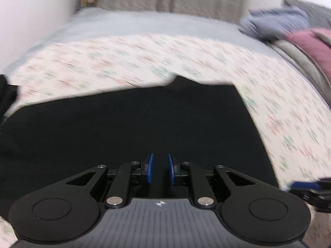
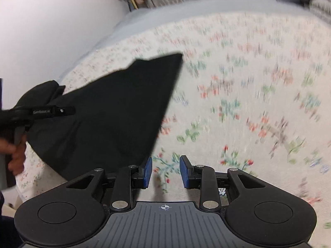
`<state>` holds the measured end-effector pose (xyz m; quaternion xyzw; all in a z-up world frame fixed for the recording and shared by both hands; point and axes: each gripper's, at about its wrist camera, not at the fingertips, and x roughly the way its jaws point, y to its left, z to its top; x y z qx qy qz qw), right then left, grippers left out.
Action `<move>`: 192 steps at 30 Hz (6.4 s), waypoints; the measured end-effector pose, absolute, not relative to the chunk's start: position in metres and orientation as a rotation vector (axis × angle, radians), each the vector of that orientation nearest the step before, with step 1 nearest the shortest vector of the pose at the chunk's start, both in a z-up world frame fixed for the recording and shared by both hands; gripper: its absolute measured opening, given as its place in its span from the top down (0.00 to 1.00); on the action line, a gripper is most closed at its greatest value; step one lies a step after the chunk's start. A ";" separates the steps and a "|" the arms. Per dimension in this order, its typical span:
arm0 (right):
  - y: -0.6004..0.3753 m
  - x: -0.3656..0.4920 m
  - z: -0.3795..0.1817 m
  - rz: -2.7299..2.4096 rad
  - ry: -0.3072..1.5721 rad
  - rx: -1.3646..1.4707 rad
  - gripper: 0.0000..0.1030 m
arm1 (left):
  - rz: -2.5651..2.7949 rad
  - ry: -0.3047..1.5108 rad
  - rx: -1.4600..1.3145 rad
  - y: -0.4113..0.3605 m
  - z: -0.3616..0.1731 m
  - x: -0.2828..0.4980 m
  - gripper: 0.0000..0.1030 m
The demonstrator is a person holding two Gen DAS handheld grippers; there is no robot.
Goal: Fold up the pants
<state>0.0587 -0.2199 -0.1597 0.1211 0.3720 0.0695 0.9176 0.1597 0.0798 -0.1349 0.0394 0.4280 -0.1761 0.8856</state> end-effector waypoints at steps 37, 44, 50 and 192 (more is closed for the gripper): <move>-0.223 0.044 -0.221 0.298 0.662 0.898 0.95 | -0.375 0.991 0.010 0.064 -0.153 0.162 0.68; -0.193 0.030 -0.191 0.211 0.578 0.634 0.96 | -0.528 0.921 0.037 0.025 -0.119 0.156 0.57; -0.187 0.027 -0.190 0.188 0.568 0.585 0.96 | -0.589 0.927 0.293 -0.077 -0.114 0.163 0.51; -0.365 -0.102 -0.131 -0.221 0.431 0.348 0.95 | -0.696 0.995 -0.270 -0.220 -0.119 0.049 0.43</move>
